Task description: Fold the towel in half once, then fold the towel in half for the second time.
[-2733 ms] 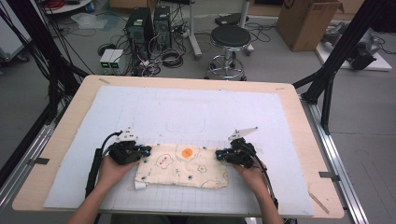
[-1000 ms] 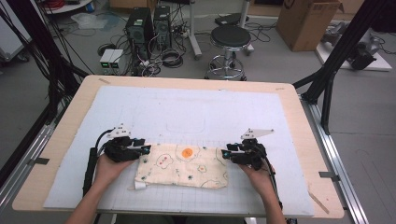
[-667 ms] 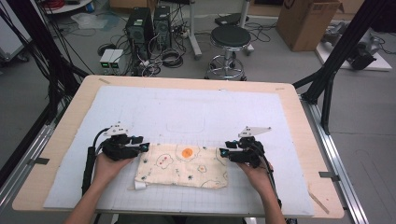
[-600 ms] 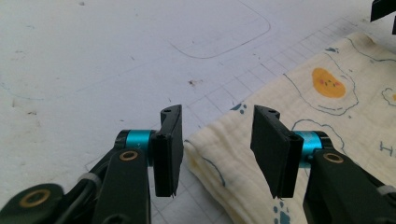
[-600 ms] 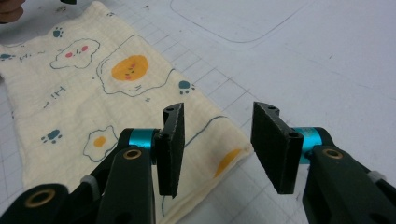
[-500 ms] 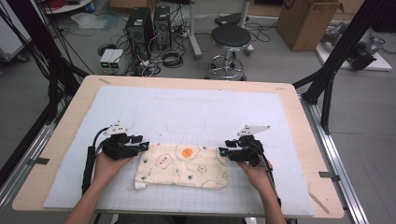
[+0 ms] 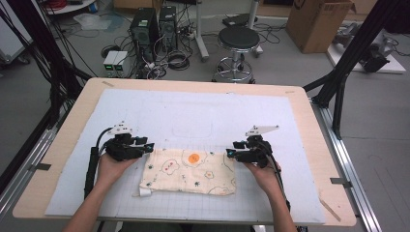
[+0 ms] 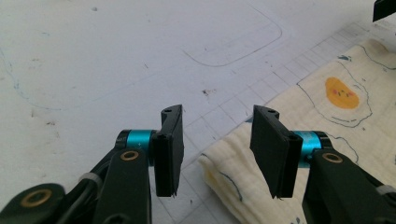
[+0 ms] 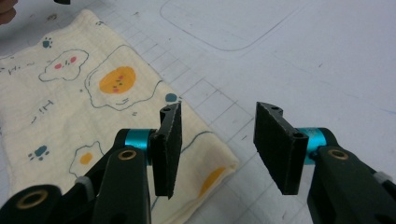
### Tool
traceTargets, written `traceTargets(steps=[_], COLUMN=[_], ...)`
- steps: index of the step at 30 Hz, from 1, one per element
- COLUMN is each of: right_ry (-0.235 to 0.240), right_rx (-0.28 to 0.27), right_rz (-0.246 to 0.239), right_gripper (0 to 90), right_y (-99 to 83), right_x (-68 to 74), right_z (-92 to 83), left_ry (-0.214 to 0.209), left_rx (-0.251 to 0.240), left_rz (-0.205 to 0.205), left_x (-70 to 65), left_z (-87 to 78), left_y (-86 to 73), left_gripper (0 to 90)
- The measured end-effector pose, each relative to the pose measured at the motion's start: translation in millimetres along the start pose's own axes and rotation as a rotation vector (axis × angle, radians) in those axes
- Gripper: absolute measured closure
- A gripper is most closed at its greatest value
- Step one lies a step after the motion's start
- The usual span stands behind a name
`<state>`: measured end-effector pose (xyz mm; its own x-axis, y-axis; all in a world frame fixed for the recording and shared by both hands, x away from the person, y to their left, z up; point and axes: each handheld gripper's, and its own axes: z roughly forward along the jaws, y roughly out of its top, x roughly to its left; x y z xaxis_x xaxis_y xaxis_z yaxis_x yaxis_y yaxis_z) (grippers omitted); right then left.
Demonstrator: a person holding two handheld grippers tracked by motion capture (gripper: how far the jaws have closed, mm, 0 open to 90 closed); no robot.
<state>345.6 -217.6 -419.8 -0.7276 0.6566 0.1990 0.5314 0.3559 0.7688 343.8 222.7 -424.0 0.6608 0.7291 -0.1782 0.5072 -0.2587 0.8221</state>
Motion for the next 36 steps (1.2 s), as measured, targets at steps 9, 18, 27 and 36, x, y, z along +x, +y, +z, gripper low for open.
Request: traceTargets(steps=[9,18,27,36], right_ry=[0.01,0.029,0.021,0.027], right_rx=[0.018,0.061,0.089,0.136], right_rz=[0.008,0.009,0.027,0.048], right_gripper=[51.7,50.5,52.2,59.7], right_y=[0.9,-0.8,-3.4,-7.4], right_x=[-1.8,-1.1,-4.4,-8.1], right_z=[3.3,9.7,13.3,19.0], left_ry=[-0.003,-0.014,-0.026,-0.029], left_rx=[0.024,0.048,0.115,0.135], left_rz=[0.006,-0.002,0.013,0.028], left_x=[-0.4,1.4,2.9,2.3], left_z=[3.6,8.0,17.0,21.0], left_y=[0.4,-1.6,-5.9,-7.4], left_gripper=[53.9,53.9,59.5,69.1])
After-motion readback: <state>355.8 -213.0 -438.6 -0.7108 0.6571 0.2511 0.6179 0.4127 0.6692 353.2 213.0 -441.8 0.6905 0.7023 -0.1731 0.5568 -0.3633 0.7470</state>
